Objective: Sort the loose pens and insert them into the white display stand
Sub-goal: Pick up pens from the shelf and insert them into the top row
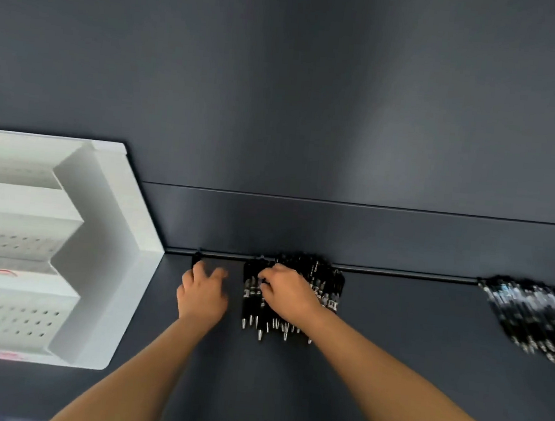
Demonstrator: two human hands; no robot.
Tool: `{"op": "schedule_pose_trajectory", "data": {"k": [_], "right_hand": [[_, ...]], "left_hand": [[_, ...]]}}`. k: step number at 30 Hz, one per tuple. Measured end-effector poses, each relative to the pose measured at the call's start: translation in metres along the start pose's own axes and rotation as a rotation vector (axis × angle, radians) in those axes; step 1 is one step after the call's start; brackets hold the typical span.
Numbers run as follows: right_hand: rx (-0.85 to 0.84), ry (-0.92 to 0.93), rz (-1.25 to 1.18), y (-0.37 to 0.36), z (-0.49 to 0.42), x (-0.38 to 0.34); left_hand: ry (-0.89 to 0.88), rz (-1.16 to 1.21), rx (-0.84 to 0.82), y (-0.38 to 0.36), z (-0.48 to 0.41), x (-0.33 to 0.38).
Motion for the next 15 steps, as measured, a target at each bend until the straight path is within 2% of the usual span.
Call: {"op": "schedule_pose_trajectory", "data": {"k": [3, 9, 12, 15], "right_hand": [[-0.08, -0.044, 0.039, -0.016, -0.008, -0.018], [-0.157, -0.13, 0.305, -0.031, -0.027, -0.043], [-0.174, -0.122, 0.367, -0.041, -0.035, -0.053], [-0.143, -0.112, 0.38, -0.051, -0.039, -0.059]], "left_hand": [[-0.01, 0.001, -0.086, -0.004, -0.007, -0.019], [-0.07, 0.086, -0.098, 0.002, -0.018, -0.028], [-0.022, 0.188, -0.057, 0.002, -0.016, -0.035], [0.036, 0.228, -0.088, 0.0, -0.01, -0.045]]}}
Point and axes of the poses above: each hand's wrist, its own z-axis away from the middle knuckle, its own y-axis out of the back of the hand, x = y × z, the point moved 2 cm from there along -z, towards the middle knuckle, and after that the axes turned 2 degrees about y, right-handed, at the moved point
